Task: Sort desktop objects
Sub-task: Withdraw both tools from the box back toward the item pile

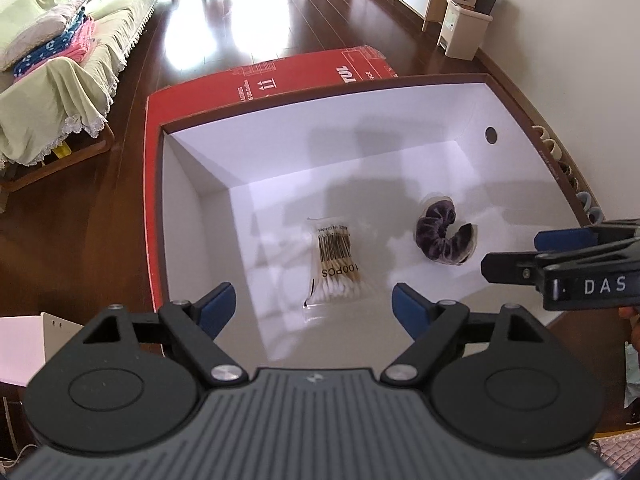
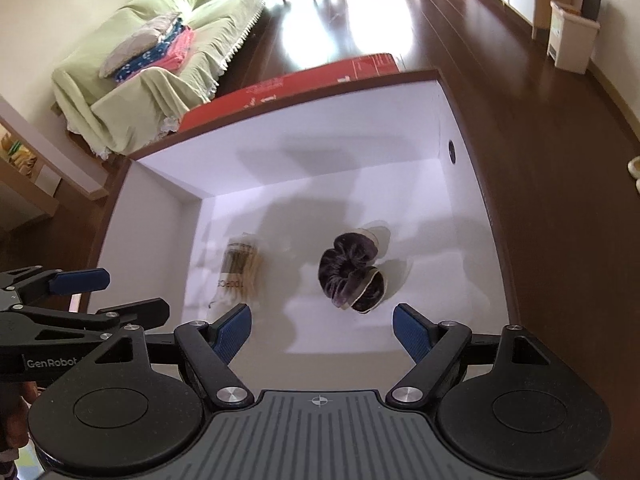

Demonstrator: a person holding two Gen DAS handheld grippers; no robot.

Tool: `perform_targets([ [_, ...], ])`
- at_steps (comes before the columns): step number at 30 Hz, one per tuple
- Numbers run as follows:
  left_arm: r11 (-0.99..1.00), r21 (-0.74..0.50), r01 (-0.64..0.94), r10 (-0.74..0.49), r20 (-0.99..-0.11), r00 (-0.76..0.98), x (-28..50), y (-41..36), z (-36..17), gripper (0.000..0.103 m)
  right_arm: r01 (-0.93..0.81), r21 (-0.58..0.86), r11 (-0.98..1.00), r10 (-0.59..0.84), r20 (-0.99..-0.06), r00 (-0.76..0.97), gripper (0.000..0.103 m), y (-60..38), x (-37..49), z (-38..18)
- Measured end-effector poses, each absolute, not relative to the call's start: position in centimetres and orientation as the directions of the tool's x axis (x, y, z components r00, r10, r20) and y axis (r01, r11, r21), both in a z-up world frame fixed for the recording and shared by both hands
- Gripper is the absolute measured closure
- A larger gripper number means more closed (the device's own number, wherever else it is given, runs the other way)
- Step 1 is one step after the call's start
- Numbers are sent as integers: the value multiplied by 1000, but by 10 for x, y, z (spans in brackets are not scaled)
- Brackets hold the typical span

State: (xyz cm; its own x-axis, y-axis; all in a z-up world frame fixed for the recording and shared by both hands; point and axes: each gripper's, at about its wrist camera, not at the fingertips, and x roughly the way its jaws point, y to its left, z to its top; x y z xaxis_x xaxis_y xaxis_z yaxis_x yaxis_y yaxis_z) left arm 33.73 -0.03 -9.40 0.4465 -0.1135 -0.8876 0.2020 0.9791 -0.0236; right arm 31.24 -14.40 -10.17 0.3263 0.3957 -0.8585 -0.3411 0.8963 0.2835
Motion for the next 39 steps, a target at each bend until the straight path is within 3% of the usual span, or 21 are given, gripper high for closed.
perform_targets([
  [18, 968, 11, 250, -126, -841, 526, 269, -9, -54, 19, -403, 231, 885, 414, -787, 457, 22, -153, 252, -64],
  [39, 964, 37, 263, -115, -835, 538, 203, -4, -40, 18, -385, 255, 887, 427, -770, 474, 22, -173, 187, -54],
])
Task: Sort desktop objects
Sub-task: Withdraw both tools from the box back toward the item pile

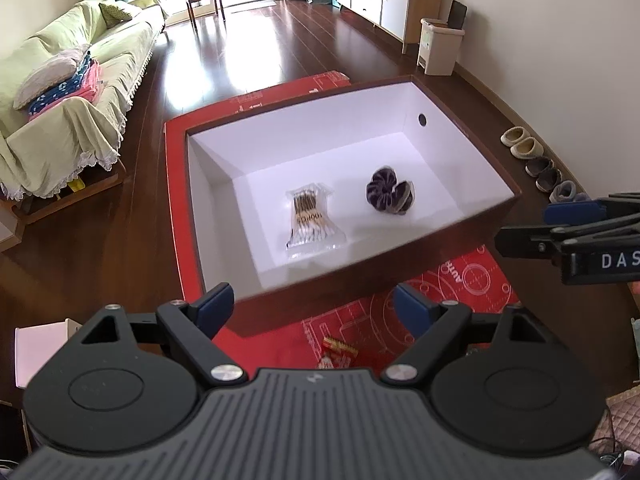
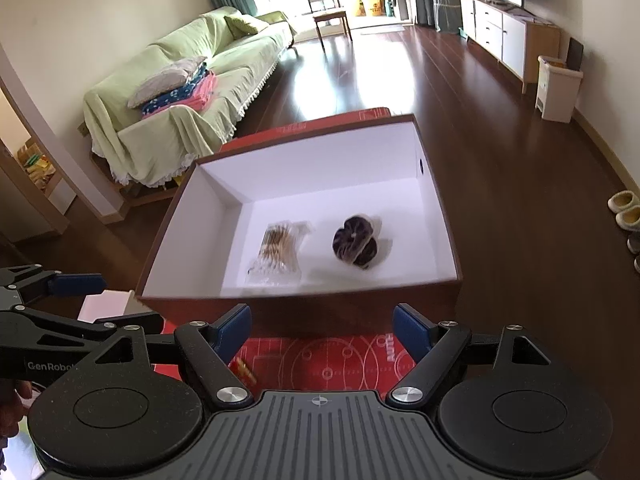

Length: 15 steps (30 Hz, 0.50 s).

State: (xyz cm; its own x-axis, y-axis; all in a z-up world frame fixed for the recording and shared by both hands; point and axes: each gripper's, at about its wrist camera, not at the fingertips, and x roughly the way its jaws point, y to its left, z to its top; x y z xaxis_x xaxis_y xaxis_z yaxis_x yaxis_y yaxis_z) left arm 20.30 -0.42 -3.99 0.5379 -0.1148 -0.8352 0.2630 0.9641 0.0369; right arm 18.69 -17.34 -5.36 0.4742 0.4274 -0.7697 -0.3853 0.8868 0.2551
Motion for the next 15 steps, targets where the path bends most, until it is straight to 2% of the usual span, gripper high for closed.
perform_targets([
  [15, 960, 26, 279, -128, -847, 517, 163, 8, -50, 18, -378, 279, 883, 437, -785, 440, 22, -193, 148, -59],
])
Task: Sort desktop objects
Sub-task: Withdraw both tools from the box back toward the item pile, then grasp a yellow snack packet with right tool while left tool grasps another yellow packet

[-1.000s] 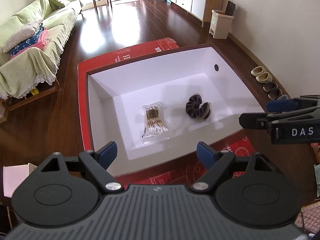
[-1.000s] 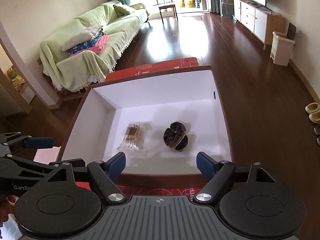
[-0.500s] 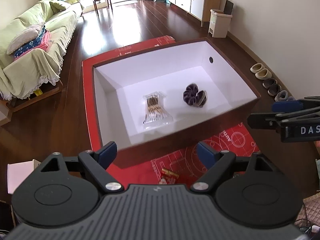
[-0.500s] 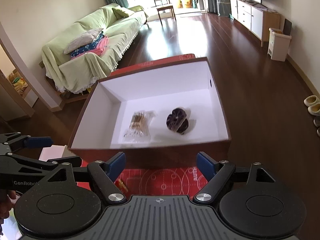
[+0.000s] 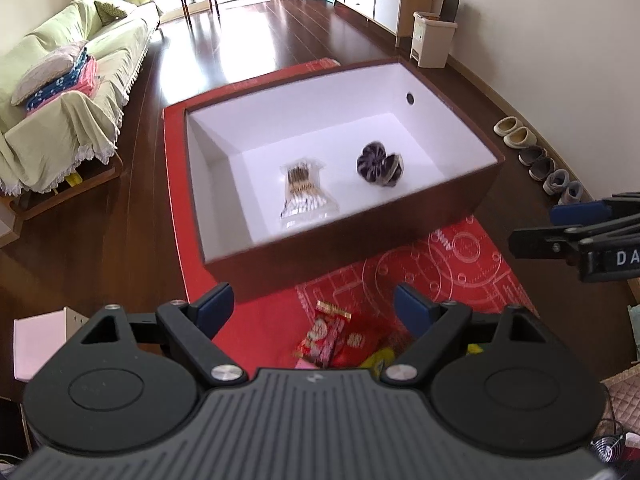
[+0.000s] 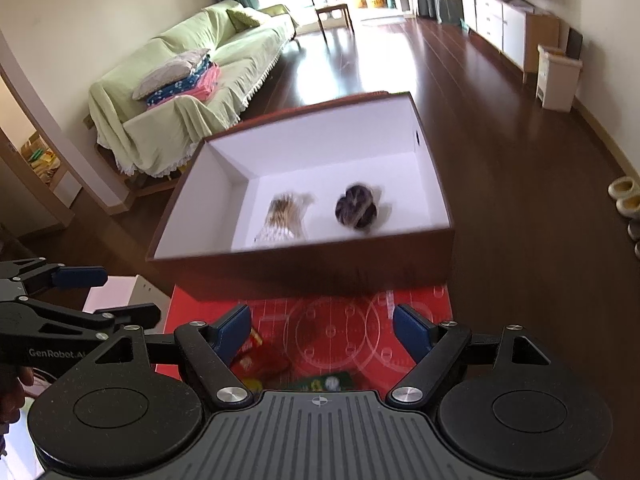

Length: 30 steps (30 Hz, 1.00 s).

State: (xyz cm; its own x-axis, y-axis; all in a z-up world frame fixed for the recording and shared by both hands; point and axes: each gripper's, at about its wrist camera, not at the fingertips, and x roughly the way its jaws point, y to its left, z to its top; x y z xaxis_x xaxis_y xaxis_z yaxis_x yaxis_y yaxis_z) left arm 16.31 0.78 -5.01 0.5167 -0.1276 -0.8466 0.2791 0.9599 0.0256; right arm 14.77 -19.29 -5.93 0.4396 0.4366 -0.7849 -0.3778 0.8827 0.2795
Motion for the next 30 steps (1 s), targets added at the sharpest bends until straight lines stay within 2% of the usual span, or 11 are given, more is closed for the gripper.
perform_targets([
  [8, 964, -3, 267, -122, -894, 430, 130, 34, -83, 18, -313, 355, 881, 449, -838, 311, 22, -215, 114, -96],
  [18, 960, -31, 277, -132, -926, 355, 99, 49, -109, 18, -177, 479, 860, 506, -844, 179, 22, -228, 93, -131],
  [30, 956, -75, 283, -155, -949, 273, 84, 56, -131, 19, -350, 455, 819, 491, -871, 17, 23, -205, 73, -169],
])
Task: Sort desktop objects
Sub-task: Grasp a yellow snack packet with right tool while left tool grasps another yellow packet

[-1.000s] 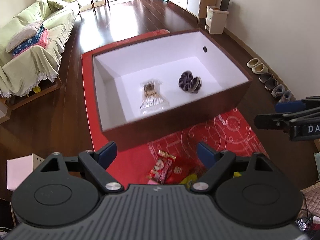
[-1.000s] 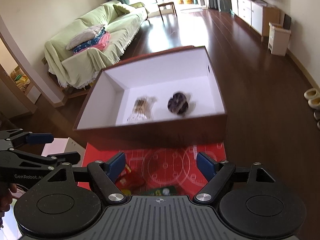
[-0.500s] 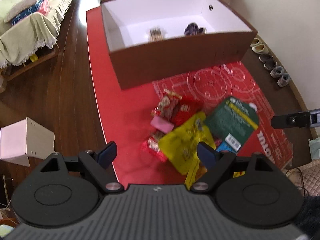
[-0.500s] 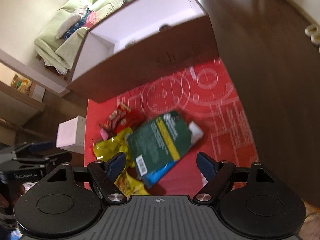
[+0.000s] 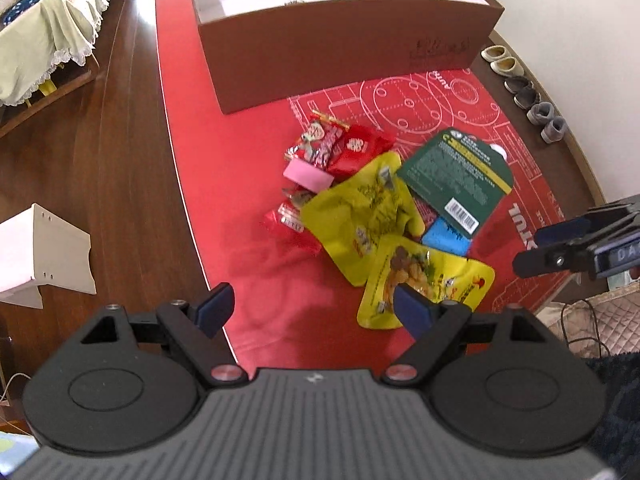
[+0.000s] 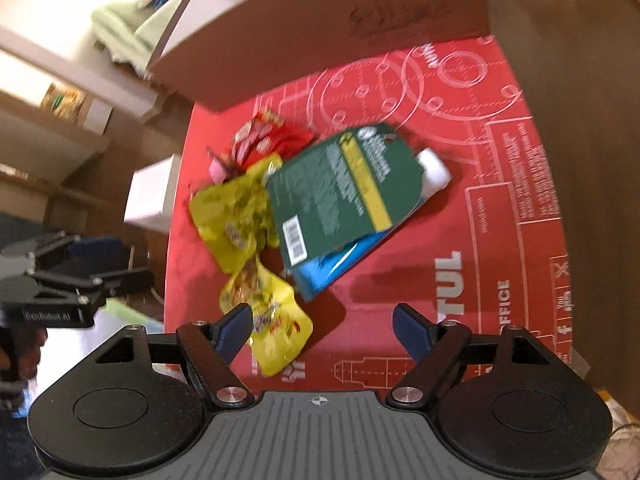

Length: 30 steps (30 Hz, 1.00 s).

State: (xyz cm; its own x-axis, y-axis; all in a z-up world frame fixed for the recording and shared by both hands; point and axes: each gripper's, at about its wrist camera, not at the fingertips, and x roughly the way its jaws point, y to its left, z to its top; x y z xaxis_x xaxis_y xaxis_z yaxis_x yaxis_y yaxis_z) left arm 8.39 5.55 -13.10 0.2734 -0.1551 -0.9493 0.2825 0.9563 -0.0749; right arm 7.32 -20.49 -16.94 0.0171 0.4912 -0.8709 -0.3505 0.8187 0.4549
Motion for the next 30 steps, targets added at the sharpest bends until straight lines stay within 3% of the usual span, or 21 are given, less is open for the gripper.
perform_targets([
  [14, 980, -72, 188, -119, -960, 252, 79, 94, -135, 19, -787, 302, 538, 462, -886, -25, 23, -120, 31, -166],
  [30, 983, -96, 158, -131, -963, 234, 80, 109, -146, 19, -944, -6, 329, 331, -936, 121, 23, -76, -5, -215],
])
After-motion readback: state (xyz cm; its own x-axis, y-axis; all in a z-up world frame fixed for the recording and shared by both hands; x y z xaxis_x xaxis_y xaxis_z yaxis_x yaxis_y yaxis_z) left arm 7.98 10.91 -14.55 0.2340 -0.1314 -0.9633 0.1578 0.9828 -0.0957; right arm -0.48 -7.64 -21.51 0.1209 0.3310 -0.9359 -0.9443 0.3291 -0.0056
